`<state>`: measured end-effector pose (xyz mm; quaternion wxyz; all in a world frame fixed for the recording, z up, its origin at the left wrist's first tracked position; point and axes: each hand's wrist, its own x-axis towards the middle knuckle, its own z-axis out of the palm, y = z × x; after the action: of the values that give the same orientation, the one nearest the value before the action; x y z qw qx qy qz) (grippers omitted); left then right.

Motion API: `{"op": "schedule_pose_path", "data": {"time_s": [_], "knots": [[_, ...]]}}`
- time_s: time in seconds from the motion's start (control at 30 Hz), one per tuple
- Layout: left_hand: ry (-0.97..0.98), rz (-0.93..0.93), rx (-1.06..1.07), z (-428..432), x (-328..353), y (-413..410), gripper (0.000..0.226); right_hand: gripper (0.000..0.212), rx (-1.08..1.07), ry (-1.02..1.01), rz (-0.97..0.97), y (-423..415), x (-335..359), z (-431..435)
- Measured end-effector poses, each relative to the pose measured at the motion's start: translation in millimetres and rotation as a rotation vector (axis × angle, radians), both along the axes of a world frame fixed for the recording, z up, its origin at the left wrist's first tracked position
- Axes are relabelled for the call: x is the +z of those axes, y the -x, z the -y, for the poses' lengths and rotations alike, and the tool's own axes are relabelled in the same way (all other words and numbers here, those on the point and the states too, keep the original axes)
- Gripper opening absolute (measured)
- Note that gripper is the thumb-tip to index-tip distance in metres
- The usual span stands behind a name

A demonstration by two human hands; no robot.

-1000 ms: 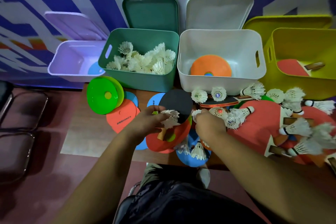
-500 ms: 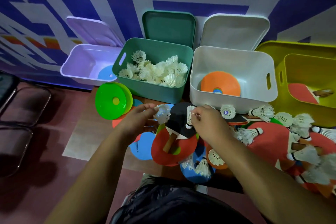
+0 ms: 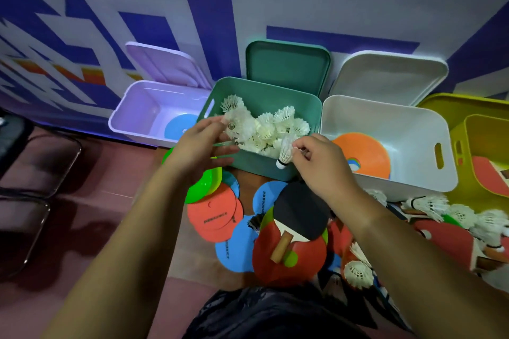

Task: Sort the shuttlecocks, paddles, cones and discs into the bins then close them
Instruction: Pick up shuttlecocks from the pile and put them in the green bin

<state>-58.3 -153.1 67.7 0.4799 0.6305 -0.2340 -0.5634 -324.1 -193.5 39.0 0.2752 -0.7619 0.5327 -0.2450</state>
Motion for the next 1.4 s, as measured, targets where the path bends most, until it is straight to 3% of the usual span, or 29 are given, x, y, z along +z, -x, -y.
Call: {"op": "schedule_pose_path", "data": {"time_s": [0.2, 0.4, 0.57, 0.73, 0.8, 1.1, 1.4], "knots": [[-0.208, 0.082, -0.093, 28.3, -8.2, -24.8, 0.027, 0.014, -0.043, -0.021, -0.019, -19.5, -2.2, 15.6], [-0.220, 0.088, -0.160, 24.6, -28.7, -41.8, 0.023, 0.012, -0.126, -0.054, 0.014, -42.3, 3.7, 38.1], [-0.204, 0.093, -0.189, 17.9, -36.6, -54.1, 0.021, 0.013, -0.198, 0.078, 0.039, -76.4, 17.7, 75.5], [-0.201, 0.087, -0.179, 17.8, -36.4, -69.4, 0.019, 0.039, -0.160, -0.065, -0.049, -111.7, 7.5, 110.7], [-0.186, 0.060, -0.138, 18.5, -33.9, -72.7, 0.019, 0.039, -0.159, -0.109, -0.078, -115.6, -1.2, 109.3], [-0.168, 0.070, -0.124, 21.2, -32.1, -56.6, 0.020, 0.021, -0.207, -0.157, -0.026, -78.3, -11.0, 44.8], [-0.160, 0.116, -0.316, 10.3, -34.3, 22.4, 0.019, 0.018, -0.340, -0.117, 0.090, -3.7, -3.4, -4.7]]}}
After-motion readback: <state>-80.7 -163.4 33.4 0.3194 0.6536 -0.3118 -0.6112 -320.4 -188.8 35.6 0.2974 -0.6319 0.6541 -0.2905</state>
